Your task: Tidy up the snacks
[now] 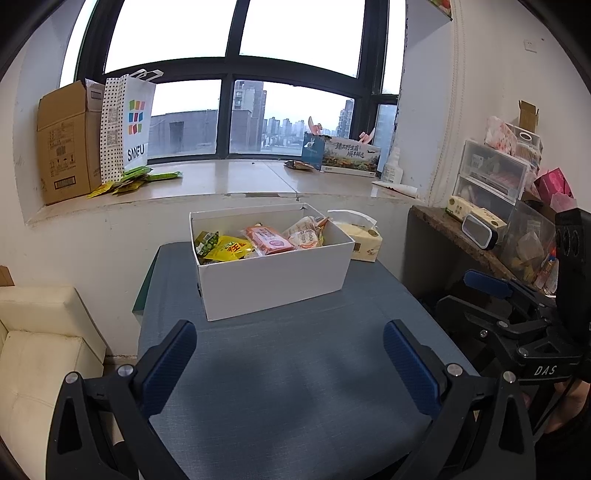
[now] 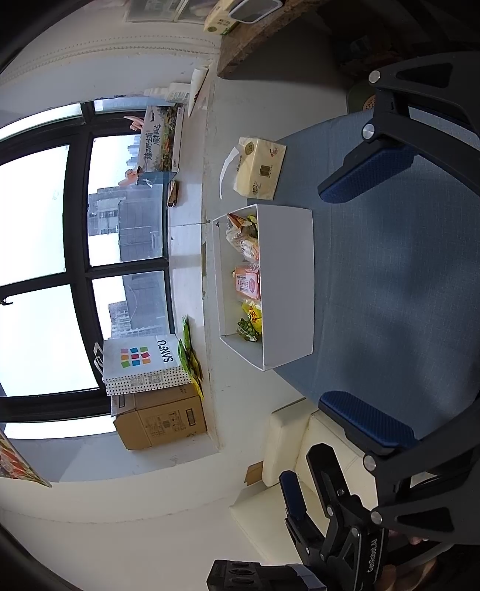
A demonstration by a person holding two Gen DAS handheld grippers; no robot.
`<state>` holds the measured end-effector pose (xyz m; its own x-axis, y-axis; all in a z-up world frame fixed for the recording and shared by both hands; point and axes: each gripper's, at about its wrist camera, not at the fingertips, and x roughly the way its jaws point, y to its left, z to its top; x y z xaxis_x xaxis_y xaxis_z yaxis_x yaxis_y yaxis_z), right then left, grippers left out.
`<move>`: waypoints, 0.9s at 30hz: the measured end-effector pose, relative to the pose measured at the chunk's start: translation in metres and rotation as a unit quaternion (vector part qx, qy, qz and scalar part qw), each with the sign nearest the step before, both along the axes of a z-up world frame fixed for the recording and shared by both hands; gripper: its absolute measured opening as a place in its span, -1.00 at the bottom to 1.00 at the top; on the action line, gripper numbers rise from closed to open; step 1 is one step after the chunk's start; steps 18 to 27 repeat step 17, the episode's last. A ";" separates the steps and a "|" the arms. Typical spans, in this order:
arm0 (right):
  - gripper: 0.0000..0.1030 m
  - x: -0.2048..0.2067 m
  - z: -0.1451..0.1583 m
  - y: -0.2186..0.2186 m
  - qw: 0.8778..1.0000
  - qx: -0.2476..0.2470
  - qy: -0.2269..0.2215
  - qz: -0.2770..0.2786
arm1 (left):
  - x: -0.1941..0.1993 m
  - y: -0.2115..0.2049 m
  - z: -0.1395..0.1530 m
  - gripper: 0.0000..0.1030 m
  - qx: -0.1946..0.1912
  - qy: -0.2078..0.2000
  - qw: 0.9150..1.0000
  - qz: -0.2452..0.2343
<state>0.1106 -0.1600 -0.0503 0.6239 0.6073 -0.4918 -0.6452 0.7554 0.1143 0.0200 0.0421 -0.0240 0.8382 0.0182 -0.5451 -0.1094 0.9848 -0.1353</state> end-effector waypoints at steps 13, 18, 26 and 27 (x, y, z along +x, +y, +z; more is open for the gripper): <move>1.00 0.000 0.001 0.000 1.000 -0.001 0.000 0.002 | -0.003 0.005 0.001 1.00 -0.018 -0.012 1.000 -0.008; 1.00 0.001 0.001 0.000 1.000 -0.001 0.001 0.001 | -0.002 0.004 0.001 1.00 -0.018 -0.010 1.000 -0.009; 1.00 0.001 0.001 0.000 1.000 -0.001 0.001 0.001 | -0.002 0.004 0.001 1.00 -0.018 -0.010 1.000 -0.009; 1.00 0.001 0.001 0.000 1.000 -0.001 0.001 0.001 | -0.002 0.004 0.001 1.00 -0.018 -0.010 1.000 -0.009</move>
